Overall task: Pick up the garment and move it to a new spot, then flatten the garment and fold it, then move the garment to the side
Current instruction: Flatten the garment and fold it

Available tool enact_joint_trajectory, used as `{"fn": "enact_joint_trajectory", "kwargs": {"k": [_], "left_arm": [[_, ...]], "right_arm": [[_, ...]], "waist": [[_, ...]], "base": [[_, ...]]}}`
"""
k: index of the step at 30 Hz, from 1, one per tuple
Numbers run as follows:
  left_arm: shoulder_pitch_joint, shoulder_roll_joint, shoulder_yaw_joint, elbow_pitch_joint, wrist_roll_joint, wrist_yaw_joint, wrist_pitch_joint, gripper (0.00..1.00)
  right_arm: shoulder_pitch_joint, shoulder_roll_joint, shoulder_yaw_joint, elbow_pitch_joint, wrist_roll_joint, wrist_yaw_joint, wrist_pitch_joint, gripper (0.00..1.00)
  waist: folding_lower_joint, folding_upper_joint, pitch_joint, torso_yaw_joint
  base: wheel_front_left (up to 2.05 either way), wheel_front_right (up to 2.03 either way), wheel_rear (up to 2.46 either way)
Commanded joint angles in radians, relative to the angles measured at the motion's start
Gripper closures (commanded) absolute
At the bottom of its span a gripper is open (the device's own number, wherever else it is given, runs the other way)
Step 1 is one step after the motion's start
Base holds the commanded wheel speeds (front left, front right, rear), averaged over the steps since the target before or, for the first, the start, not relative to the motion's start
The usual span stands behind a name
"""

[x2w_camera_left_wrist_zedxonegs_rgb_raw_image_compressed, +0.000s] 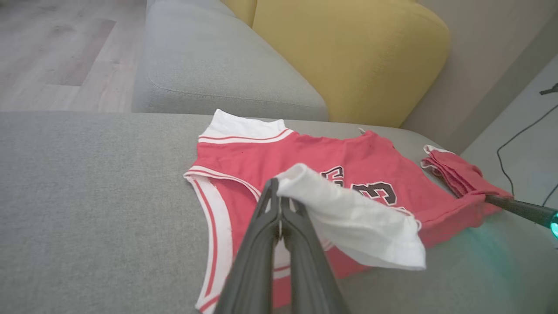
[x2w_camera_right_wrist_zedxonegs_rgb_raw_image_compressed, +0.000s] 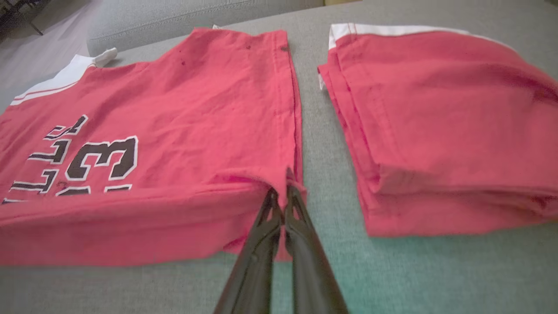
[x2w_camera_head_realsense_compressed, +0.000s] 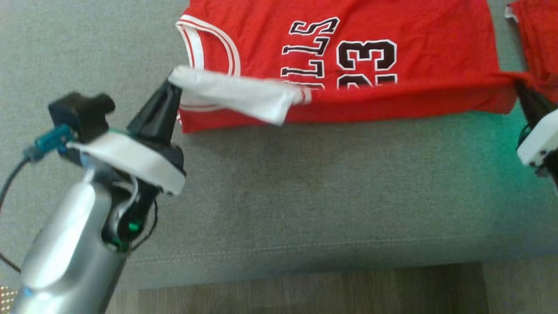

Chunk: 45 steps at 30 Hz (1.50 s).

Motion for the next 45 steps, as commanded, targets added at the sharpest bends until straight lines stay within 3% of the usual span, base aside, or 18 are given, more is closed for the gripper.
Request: {"fn": "enact_joint_trajectory", "kwargs": {"k": [1, 18, 19, 20, 21, 22, 23, 24, 29, 34, 39, 45], "left_arm": [[-0.055, 0.019, 0.042, -0.014, 0.003, -0.01, -0.009, 1.0], [-0.284, -0.022, -0.016, 0.341, 0.074, -0.08, -0.084, 1.0], [-0.293, -0.023, -0.02, 0.363, 0.077, -0.081, -0.082, 1.0], [-0.302, -0.024, -0.023, 0.382, 0.08, -0.084, -0.084, 1.0], [-0.311, -0.027, -0.026, 0.399, 0.081, -0.087, -0.09, 1.0], [-0.317, -0.032, -0.027, 0.414, 0.08, -0.092, -0.103, 0.8], [-0.322, -0.038, -0.028, 0.427, 0.074, -0.103, -0.119, 0.35], [-0.322, -0.046, -0.027, 0.443, 0.062, -0.112, -0.131, 0.0], [-0.279, -0.061, -0.012, 0.491, 0.041, -0.118, -0.215, 0.0], [-0.13, -0.082, 0.014, 0.462, 0.01, -0.064, -0.246, 0.0], [-0.006, -0.114, 0.001, 0.437, -0.023, -0.02, -0.212, 0.0], [-0.014, -0.127, 0.002, 0.461, -0.023, 0.006, -0.211, 0.0]], "right_arm": [[-0.027, -0.032, 0.014, -0.02, 0.001, 0.0, -0.011, 1.0], [-0.227, -0.035, 0.127, 0.199, 0.022, 0.0, -0.103, 0.97], [-0.233, -0.035, 0.136, 0.211, 0.023, 0.0, -0.109, 0.81], [-0.239, -0.036, 0.144, 0.223, 0.023, 0.0, -0.117, 0.57], [-0.244, -0.037, 0.151, 0.235, 0.023, 0.0, -0.128, 0.22], [-0.247, -0.036, 0.158, 0.244, 0.026, 0.0, -0.144, 0.02], [-0.248, -0.034, 0.159, 0.253, 0.034, 0.0, -0.166, 0.0], [-0.246, -0.032, 0.16, 0.262, 0.04, 0.0, -0.187, 0.0], [-0.201, -0.032, 0.157, 0.274, 0.067, 0.0, -0.307, 0.0], [-0.091, 0.002, 0.134, 0.232, 0.095, 0.0, -0.401, 0.0], [0.017, 0.051, 0.111, 0.178, 0.108, 0.0, -0.42, 0.0], [0.048, 0.093, 0.087, 0.146, 0.097, 0.0, -0.409, 0.0]], "waist": [[0.0, 0.0, 0.012, 0.005], [0.0, 0.0, 0.067, 0.005], [0.0, 0.0, 0.066, 0.005], [0.0, 0.0, 0.065, 0.004], [0.0, 0.0, 0.061, 0.004], [0.0, 0.0, 0.056, 0.004], [0.0, 0.0, 0.049, 0.005], [0.0, 0.0, 0.041, 0.005], [0.0, 0.0, -0.006, -0.003], [0.0, 0.0, -0.051, -0.017], [0.0, 0.0, -0.059, -0.018], [0.0, 0.0, -0.042, -0.02]], "base": [[0.0, 0.0, 0.0], [0.0, 0.0, 0.0], [0.0, 0.0, 0.0], [0.0, 0.0, 0.0], [0.0, 0.0, 0.0], [0.0, 0.0, 0.0], [0.0, 0.0, 0.0], [0.0, 0.0, 0.0], [0.0, 0.0, 0.0], [0.0, 0.0, 0.0], [0.0, 0.0, 0.0], [0.0, 0.0, 0.0]]}}
